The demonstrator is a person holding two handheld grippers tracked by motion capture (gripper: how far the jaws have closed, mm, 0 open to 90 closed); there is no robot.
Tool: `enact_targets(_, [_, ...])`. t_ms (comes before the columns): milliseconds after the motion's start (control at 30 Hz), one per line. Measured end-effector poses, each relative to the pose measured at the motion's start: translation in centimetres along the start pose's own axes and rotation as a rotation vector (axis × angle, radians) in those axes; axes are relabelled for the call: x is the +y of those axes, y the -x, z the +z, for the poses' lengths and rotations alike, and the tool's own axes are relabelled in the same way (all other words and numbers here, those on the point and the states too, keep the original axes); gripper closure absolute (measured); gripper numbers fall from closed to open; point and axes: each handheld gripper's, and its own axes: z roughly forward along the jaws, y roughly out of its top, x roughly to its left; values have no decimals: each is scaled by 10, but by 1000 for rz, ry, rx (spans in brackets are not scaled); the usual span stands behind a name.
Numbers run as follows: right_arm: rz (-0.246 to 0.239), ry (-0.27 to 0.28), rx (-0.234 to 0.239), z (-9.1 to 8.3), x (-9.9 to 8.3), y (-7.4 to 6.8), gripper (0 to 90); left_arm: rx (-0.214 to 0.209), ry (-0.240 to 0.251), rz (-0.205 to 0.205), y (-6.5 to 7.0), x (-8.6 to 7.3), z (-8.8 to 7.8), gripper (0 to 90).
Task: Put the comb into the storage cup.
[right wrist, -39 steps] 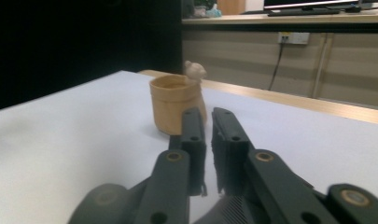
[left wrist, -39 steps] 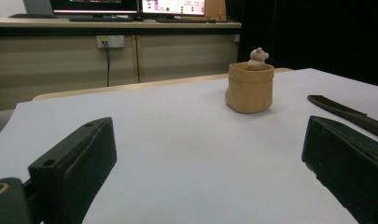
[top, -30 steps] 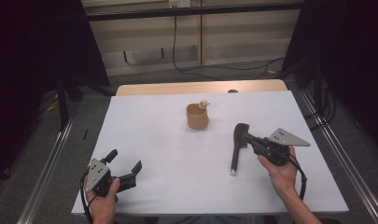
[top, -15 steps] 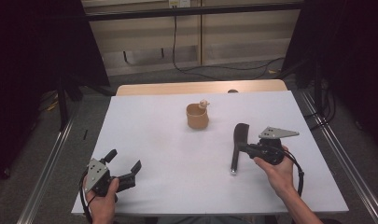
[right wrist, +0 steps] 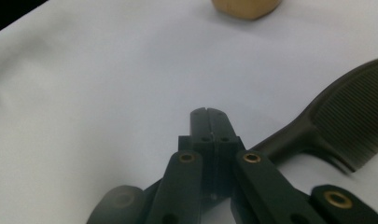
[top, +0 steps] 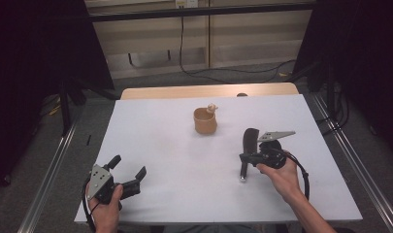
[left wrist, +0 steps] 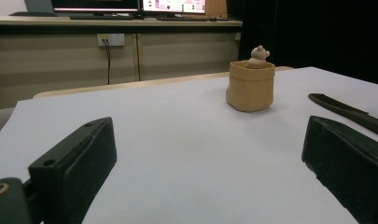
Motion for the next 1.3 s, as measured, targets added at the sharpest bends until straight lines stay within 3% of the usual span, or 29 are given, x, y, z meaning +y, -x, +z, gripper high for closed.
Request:
enact_targets(100, [15, -30, 27, 4, 0, -2, 900, -8, -1, 0, 0, 0, 1, 32])
enact_targets(333, [13, -73, 38, 8, -1, -5, 900, -7, 0, 4, 0, 0, 0, 32])
enact_targets(933, [-3, -151, 23, 20, -7, -6, 900, -20, -11, 2, 0, 0, 2, 32])
enact_targets(1300, [-2, -167, 13, 20, -11, -4, 900, -25, -6, -1, 0, 1, 2, 32])
